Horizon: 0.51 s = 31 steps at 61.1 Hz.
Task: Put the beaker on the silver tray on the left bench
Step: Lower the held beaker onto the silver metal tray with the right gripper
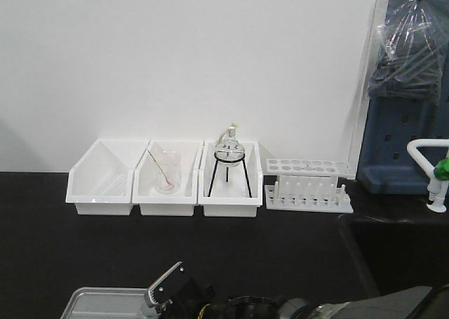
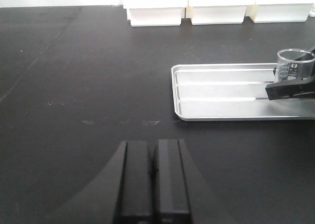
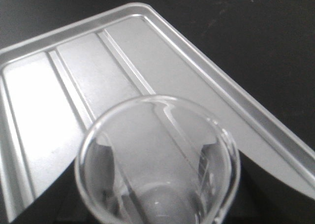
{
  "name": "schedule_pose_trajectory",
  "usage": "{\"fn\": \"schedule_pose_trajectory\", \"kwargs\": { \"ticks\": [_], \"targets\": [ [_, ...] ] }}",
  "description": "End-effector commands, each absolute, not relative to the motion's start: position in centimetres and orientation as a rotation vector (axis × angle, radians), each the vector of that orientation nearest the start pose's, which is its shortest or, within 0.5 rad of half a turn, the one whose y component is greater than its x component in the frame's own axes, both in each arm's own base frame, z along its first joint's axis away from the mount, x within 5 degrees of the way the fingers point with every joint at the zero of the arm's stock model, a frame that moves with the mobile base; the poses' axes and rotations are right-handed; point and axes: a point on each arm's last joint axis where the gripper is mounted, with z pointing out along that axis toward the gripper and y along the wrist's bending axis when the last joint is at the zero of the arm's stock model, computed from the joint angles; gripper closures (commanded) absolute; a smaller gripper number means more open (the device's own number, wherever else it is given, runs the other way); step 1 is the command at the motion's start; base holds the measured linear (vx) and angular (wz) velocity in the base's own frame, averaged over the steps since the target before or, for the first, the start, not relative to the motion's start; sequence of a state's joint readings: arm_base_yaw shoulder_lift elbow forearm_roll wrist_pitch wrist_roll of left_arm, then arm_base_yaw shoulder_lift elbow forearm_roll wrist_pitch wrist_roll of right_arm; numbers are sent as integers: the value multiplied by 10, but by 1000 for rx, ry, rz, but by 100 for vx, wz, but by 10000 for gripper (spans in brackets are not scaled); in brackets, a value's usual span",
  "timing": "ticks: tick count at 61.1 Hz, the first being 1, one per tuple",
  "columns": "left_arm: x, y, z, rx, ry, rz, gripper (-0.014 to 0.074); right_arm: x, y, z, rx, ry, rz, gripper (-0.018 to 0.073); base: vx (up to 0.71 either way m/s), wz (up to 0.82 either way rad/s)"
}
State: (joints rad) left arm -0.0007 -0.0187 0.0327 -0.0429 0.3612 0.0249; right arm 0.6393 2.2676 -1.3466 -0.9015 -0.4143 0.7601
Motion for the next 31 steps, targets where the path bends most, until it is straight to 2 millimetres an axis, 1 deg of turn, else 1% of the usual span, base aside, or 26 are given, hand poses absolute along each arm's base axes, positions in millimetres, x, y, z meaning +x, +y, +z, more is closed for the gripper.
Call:
{"fn": "schedule_pose_trajectory", "kwargs": {
  "ticks": [1,8,14,22,26,31],
  "targets": [
    [54,-1,171,-9,1792,-33,595,364,308,140,-921,1824,709,454,0,0],
    [54,-1,171,-9,1792,-33,595,364,309,141,-922,1812,723,372,0,0],
    [54,-1,171,-9,1792,-33,595,363,310,142,-923,1803,733,258,0,0],
    [54,-1,171,-9,1792,-33,595,363,310,142,-920,1804,736,71,0,0],
    [54,-1,171,-9,1792,-33,595,363,310,142,-914,1809,741,-6,0,0],
    [54,-1,171,-9,1792,-33,595,363,310,142,-914,1809,741,-73,0,0]
  ]
}}
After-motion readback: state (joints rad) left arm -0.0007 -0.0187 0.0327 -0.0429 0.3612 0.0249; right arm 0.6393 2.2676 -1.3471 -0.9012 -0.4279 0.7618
